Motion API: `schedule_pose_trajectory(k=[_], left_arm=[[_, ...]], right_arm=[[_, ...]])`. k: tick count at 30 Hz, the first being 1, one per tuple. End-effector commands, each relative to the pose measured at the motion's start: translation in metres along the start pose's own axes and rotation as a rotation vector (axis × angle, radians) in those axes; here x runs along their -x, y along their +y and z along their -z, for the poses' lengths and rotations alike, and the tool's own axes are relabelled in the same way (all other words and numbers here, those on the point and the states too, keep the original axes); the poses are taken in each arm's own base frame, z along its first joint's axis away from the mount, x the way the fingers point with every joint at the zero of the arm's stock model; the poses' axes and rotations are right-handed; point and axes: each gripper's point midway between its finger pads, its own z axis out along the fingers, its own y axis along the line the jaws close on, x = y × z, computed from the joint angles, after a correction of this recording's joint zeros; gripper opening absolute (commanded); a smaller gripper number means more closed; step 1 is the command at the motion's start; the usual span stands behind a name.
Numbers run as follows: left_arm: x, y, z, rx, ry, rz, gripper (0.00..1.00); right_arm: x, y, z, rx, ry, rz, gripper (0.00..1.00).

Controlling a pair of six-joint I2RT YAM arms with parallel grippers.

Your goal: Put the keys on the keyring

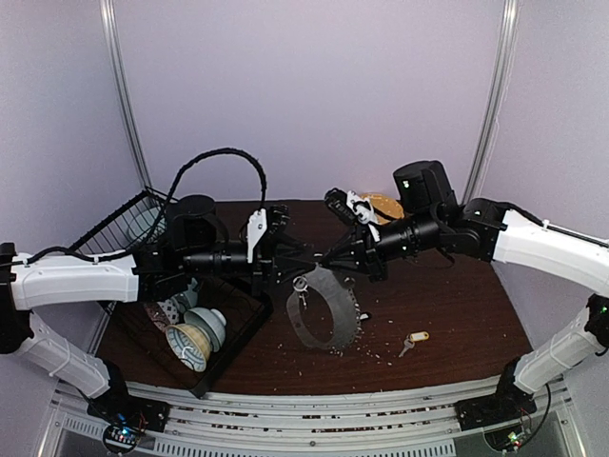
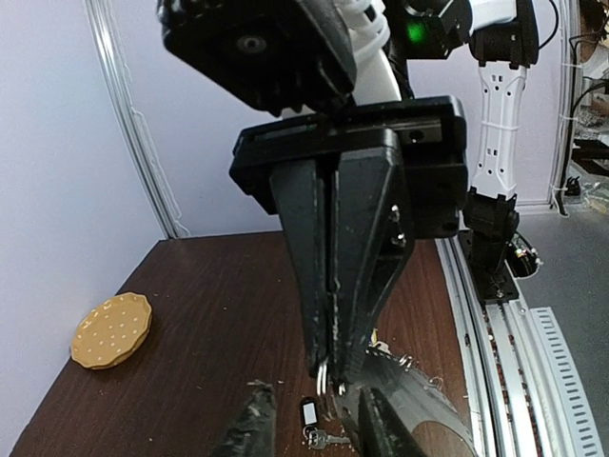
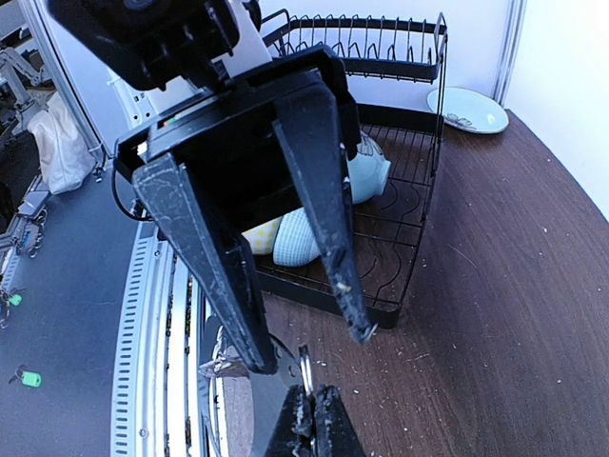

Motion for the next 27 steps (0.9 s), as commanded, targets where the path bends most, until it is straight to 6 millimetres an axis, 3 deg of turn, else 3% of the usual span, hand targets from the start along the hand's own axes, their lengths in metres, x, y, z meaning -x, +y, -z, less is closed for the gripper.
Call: schedule_pose_trajectory(k=[1, 7, 8, 10, 12, 17, 20, 21, 23, 24, 27], left_arm=[[0.018, 0.003, -0.006, 0.034, -0.025, -0.047, 0.26], [0.007, 0.004, -0.002, 0.062, 0.031, -0.097, 0.08], [0.005, 0.002, -0.001, 0.06, 0.037, -0.102, 0.09], [0.002, 0.001, 0.001, 0.058, 0.049, -0.115, 0.26], [0.001, 0.003, 0.002, 0.072, 0.059, -0.117, 0.28], [0.004, 0.005, 0.001, 0.082, 0.048, -0.106, 0.06], [0.002, 0.002, -0.001, 0.066, 0.049, -0.105, 0.0], [0.001, 0.001, -0.002, 0.062, 0.052, -0.105, 0.0], [0.0, 0.001, -0.003, 0.062, 0.06, -0.111, 0.19], [-0.001, 0.002, -0.004, 0.067, 0.069, -0.111, 0.23], [-0.005, 0.008, -0.004, 0.098, 0.092, -0.113, 0.22]], right_arm=[[0.01, 0.007, -0.001, -0.002, -0.034, 0.04, 0.0], [0.01, 0.011, 0.001, 0.004, -0.037, 0.05, 0.0], [0.01, 0.012, 0.002, 0.003, -0.037, 0.051, 0.0], [0.011, 0.013, 0.004, 0.003, -0.042, 0.056, 0.0], [0.011, 0.014, 0.004, 0.005, -0.045, 0.058, 0.0], [0.014, 0.017, 0.006, 0.013, -0.053, 0.066, 0.0], [0.015, 0.018, 0.006, 0.013, -0.054, 0.073, 0.0], [0.015, 0.017, 0.007, 0.012, -0.054, 0.073, 0.0], [0.016, 0.018, 0.008, 0.009, -0.057, 0.076, 0.0], [0.015, 0.017, 0.008, 0.007, -0.057, 0.078, 0.0], [0.014, 0.016, 0.008, -0.001, -0.054, 0.08, 0.0]])
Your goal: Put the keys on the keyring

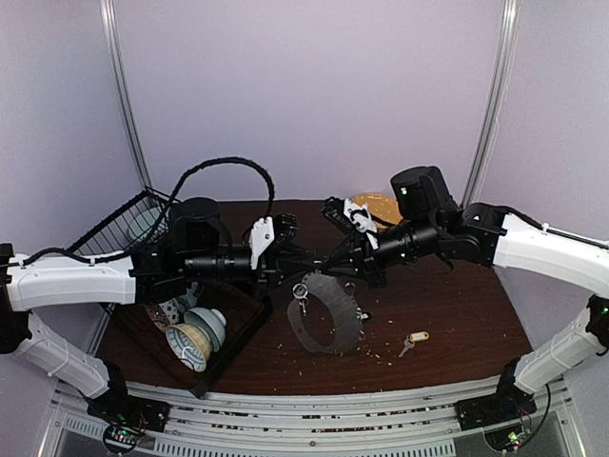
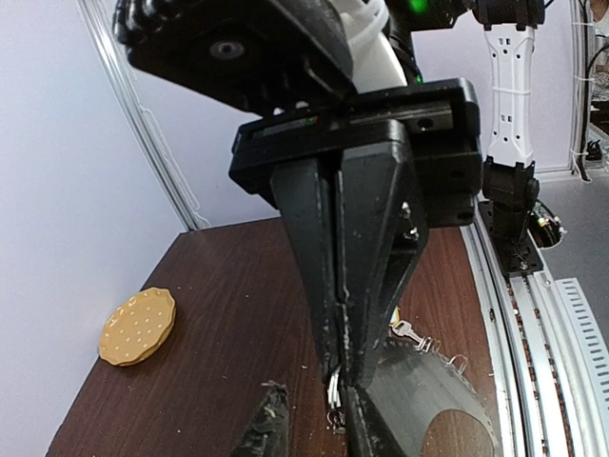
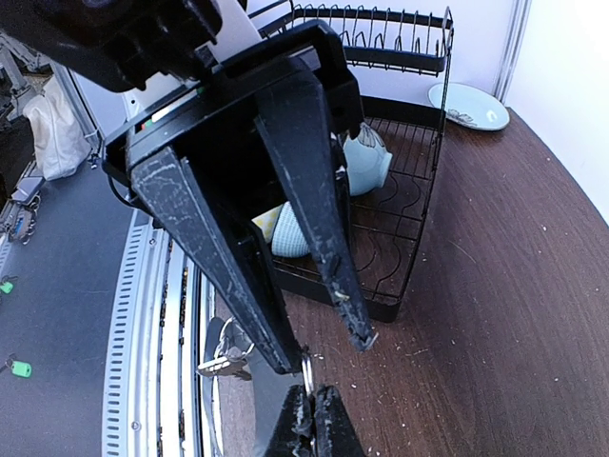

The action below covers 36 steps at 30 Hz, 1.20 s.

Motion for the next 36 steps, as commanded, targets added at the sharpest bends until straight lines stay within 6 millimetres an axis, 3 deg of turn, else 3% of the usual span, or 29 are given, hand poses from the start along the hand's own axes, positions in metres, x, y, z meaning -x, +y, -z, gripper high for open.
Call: schedule_pose_trajectory(k=[1, 4, 8, 10, 12, 13, 22, 27, 28, 30, 32, 36], left_arm=[[-0.002, 0.009, -0.002, 0.047, 0.034, -0.018, 0.21], [-0.001, 0.011, -0.002, 0.054, 0.032, -0.017, 0.14], [-0.003, 0.006, -0.007, 0.022, 0.04, -0.014, 0.24], [-0.004, 0.004, -0.009, 0.012, 0.051, -0.011, 0.16], [-0.005, 0.003, -0.011, 0.008, 0.057, -0.01, 0.01], [-0.005, 0.003, -0.011, 0.008, 0.057, -0.01, 0.0], [-0.003, -0.001, -0.013, -0.01, 0.07, -0.004, 0.0], [0.008, 0.008, -0.005, 0.067, 0.022, 0.004, 0.0], [0.013, 0.009, -0.003, 0.08, 0.001, 0.006, 0.0], [0.02, 0.01, 0.002, 0.098, -0.04, 0.009, 0.0], [0.025, 0.009, 0.007, 0.11, -0.069, 0.001, 0.0], [0.022, 0.013, 0.014, 0.155, -0.074, -0.006, 0.0]], right_arm=[[0.022, 0.009, 0.013, 0.007, -0.075, 0.047, 0.0], [0.021, 0.009, 0.013, 0.008, -0.074, 0.047, 0.0], [0.022, 0.007, 0.015, -0.013, -0.079, 0.051, 0.0], [0.024, 0.005, 0.016, -0.024, -0.084, 0.054, 0.0], [0.026, 0.006, 0.018, -0.029, -0.09, 0.058, 0.0], [0.026, 0.004, 0.018, -0.036, -0.089, 0.059, 0.0], [0.024, 0.0, 0.021, -0.073, -0.098, 0.061, 0.0], [0.024, -0.005, 0.021, -0.107, -0.12, 0.045, 0.0], [0.024, -0.007, 0.021, -0.114, -0.124, 0.041, 0.01], [0.023, -0.01, 0.021, -0.133, -0.134, 0.034, 0.15], [0.021, -0.013, 0.021, -0.153, -0.138, 0.026, 0.22], [0.026, -0.013, 0.03, -0.175, -0.167, 0.019, 0.33]])
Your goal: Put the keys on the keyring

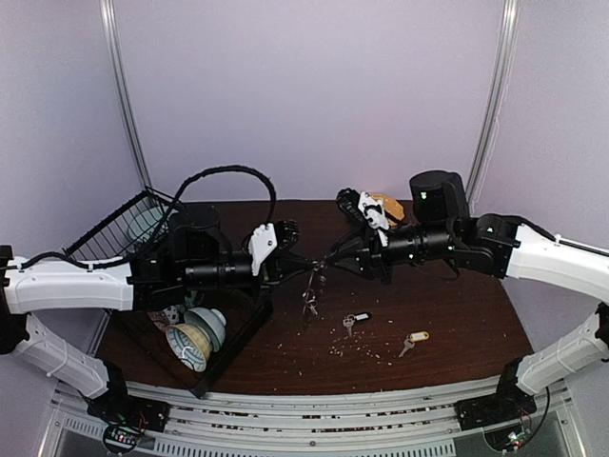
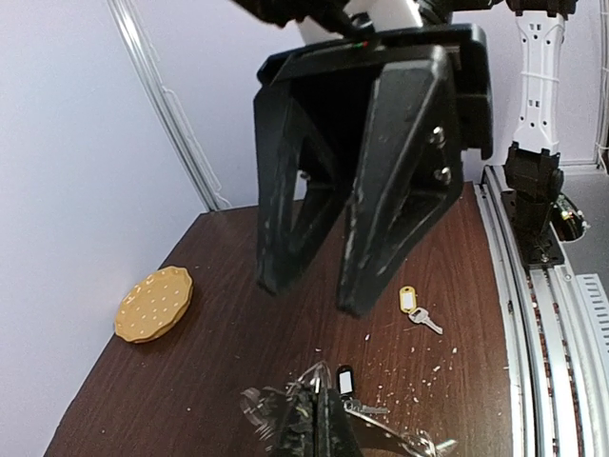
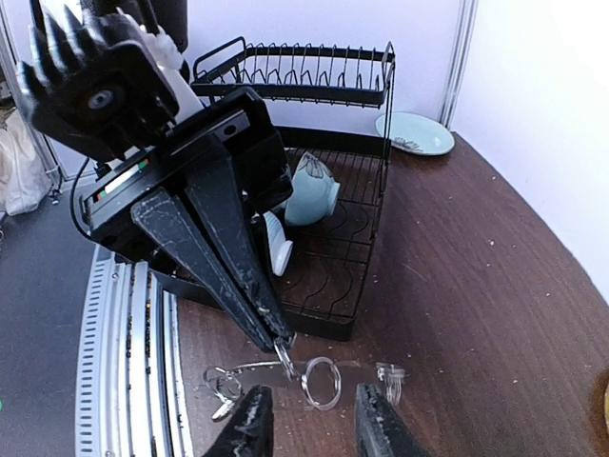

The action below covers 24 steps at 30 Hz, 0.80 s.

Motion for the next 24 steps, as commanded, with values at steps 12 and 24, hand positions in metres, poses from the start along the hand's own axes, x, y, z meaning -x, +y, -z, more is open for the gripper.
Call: schedule_pose_trajectory(k=[12, 24], left_arm=[[0.052, -0.007, 0.025, -0.037, -0.223, 0.027, 0.0], [0.05, -0.02, 0.026, -0.079, -0.164, -0.014, 0.0]], right_arm=[[0.034, 0.043, 0.028, 0.193, -0.136, -0.013, 0.37], [0.032, 0.035, 0.014, 0.155, -0.074, 0.039, 0.32]])
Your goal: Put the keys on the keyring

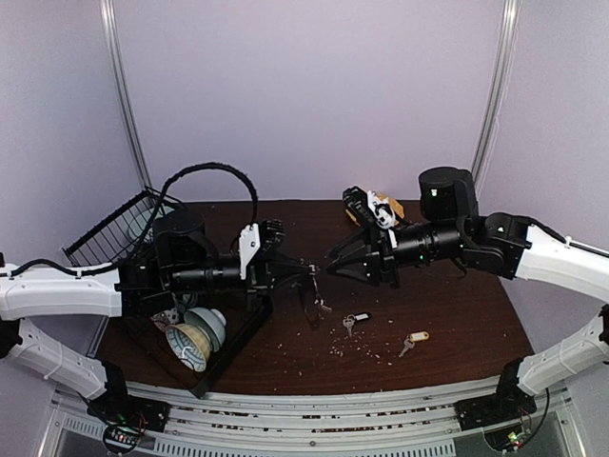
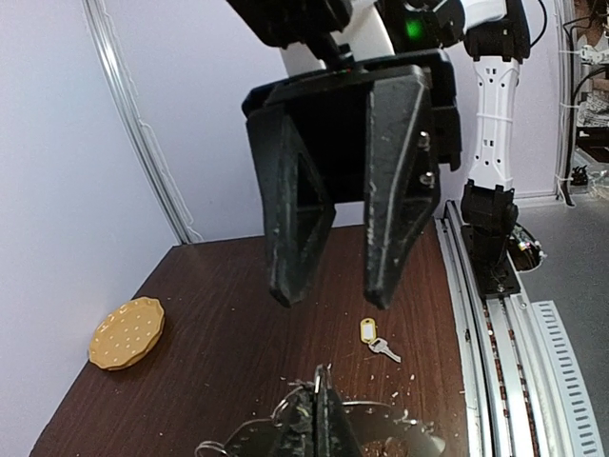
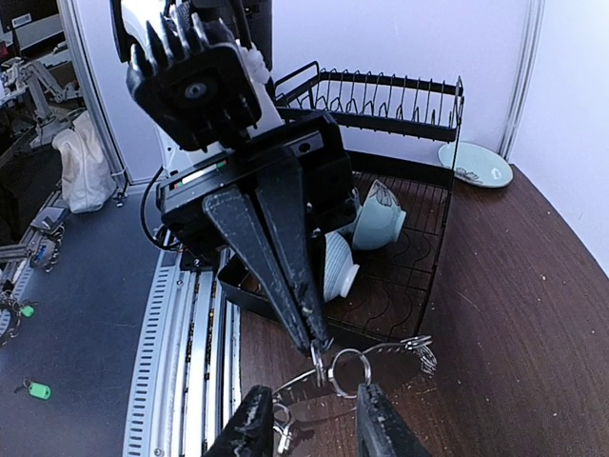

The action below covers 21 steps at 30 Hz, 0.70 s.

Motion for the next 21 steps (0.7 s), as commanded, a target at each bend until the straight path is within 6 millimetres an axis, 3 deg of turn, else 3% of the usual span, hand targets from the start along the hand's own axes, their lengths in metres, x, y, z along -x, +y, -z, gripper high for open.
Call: schedule_pose_trajectory(k=[1, 11, 15, 21], left_arm=[[0.029, 0.0, 0.005, -0.009, -0.054, -0.056, 0.0], [0.034, 0.006, 0.006, 0.02, -0.046, -0.08, 0.0], [0.033, 0.003, 0.006, 0.004, -0.048, -0.082, 0.0], [0.034, 0.004, 0.005, 0.01, -0.051, -0.087, 0.0]], right_arm=[[0.014, -0.001, -0.004, 0.001, -0.003, 0.045, 0.31], [-0.005, 0.005, -0.019, 0.064, 0.069, 0.063, 0.32], [-0.005, -0.001, -0.02, 0.031, 0.066, 0.063, 0.21], [-0.007, -0.002, -0.024, 0.03, 0.072, 0.059, 0.18]])
